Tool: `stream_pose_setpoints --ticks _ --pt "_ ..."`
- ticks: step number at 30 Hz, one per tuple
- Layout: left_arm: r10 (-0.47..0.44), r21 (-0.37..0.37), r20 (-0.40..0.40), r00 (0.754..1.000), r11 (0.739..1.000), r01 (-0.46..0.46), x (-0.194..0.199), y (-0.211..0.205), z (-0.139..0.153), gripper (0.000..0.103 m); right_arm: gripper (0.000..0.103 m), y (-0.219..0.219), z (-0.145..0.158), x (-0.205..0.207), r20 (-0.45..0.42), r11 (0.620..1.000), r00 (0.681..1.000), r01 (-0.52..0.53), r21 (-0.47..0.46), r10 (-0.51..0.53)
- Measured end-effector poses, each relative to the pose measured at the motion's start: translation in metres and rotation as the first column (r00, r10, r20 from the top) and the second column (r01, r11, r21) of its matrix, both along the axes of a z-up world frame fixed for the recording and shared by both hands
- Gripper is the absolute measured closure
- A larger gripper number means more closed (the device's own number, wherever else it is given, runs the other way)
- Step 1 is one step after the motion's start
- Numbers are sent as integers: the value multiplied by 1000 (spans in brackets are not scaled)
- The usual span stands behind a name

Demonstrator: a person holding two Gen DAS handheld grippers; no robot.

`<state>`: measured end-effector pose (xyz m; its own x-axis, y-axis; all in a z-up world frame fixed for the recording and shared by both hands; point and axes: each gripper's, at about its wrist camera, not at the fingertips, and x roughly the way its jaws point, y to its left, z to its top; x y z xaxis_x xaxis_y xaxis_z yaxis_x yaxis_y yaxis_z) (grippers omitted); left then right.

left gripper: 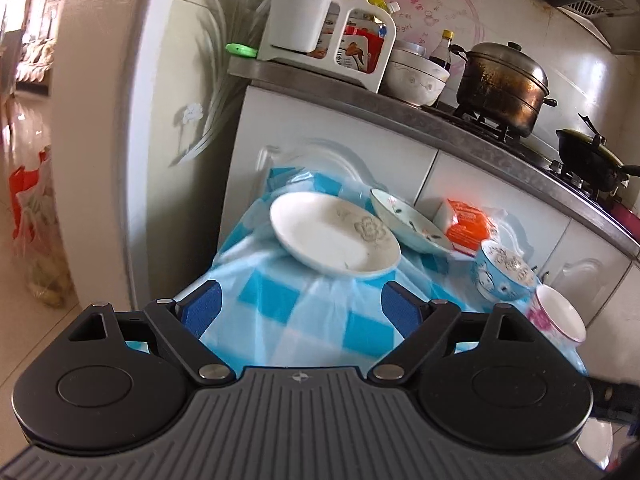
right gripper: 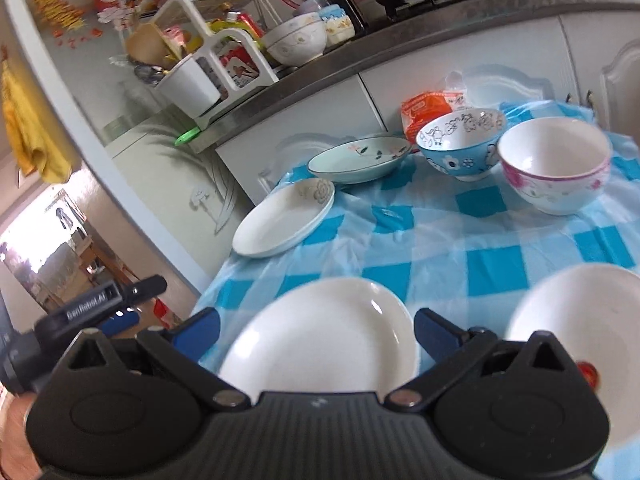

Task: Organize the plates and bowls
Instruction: 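Grasp the rim of the flower-print white plate with the left gripper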

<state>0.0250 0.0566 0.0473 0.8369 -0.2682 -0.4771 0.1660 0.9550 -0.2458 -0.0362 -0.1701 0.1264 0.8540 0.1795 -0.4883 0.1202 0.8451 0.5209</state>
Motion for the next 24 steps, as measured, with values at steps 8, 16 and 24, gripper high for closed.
stream_pose_setpoints --ticks 8,16,24 --pt "-53 -75 -83 995 996 47 75 5 -12 0 1 -21 -1 97 -21 996 1000 -13 91 15" --pt "-41 -142 -137 990 990 21 136 1 -32 33 5 -31 -23 182 -36 961 995 -84 264 97" --pt "-24 -154 -204 979 988 -8 171 -5 -48 61 13 -34 -42 231 -72 954 990 -100 283 125"
